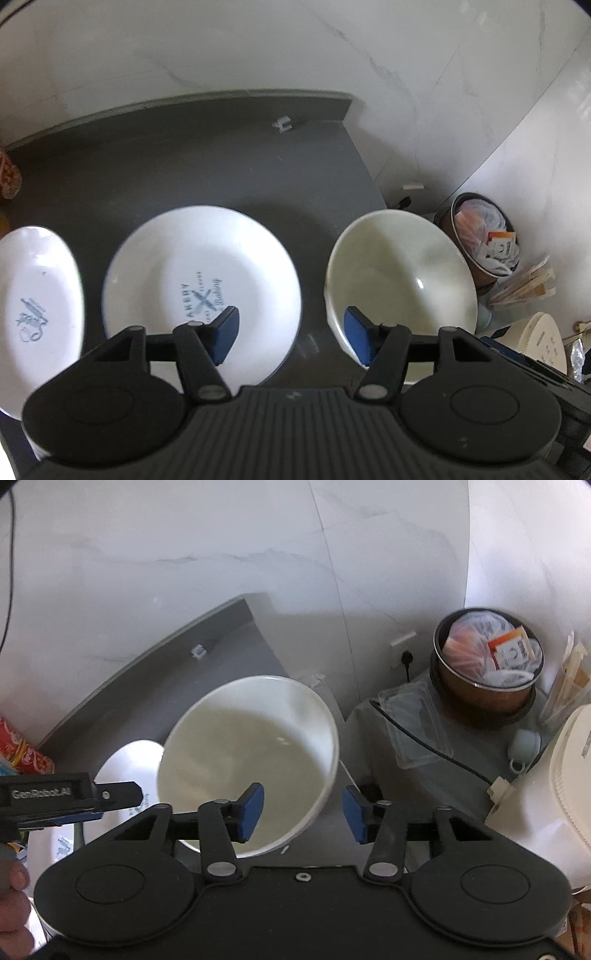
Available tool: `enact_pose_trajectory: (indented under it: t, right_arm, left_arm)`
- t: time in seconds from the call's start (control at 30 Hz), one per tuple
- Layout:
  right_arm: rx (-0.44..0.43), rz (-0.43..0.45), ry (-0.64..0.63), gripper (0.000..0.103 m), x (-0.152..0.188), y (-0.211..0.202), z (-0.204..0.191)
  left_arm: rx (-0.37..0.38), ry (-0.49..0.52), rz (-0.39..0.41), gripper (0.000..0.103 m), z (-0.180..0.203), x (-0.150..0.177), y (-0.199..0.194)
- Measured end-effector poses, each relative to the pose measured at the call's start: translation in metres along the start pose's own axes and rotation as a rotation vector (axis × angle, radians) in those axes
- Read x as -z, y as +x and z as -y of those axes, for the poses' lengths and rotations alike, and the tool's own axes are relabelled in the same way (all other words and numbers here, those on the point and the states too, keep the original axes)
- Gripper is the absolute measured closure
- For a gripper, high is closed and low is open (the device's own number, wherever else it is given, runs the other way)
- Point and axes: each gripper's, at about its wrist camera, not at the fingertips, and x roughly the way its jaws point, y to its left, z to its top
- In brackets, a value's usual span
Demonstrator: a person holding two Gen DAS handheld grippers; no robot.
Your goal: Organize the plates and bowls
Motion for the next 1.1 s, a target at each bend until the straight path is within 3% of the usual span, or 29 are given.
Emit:
enact_pose_trajectory:
  t: [0.37, 0.5, 0.6, 0.8, 1.1]
  right_arm:
    - [-0.016, -0.060, 0.009, 0.070, -0.005, 0.023, 0.012]
    - [-0.043, -0.065, -0.001, 0.083, -0.004, 0.027, 0.012]
    - [-0.038, -0.055, -0.018, 0.083, -0.004, 0.027, 0.011]
    - [-0.058, -0.021, -0.033, 0.083, -0.004, 0.016, 0.011]
    - [-0.087, 0.037, -0.052, 0.083, -0.002, -0.012, -0.006]
  left_arm:
    - [0.026, -0.086, -0.063, 0.076, 0.005, -0.009, 0.037]
    - [0.046, -0.110, -0.073, 0.086, 0.007, -0.010, 0.043]
    - [0.064, -0.115, -0.075, 0.095, 0.010, -0.010, 0.044]
    - [0.075, -0.119, -0.065, 0.095, 0.009, -0.009, 0.035]
    - [0.078, -0.092, 0.029, 0.098, 0.000, -0.005, -0.006]
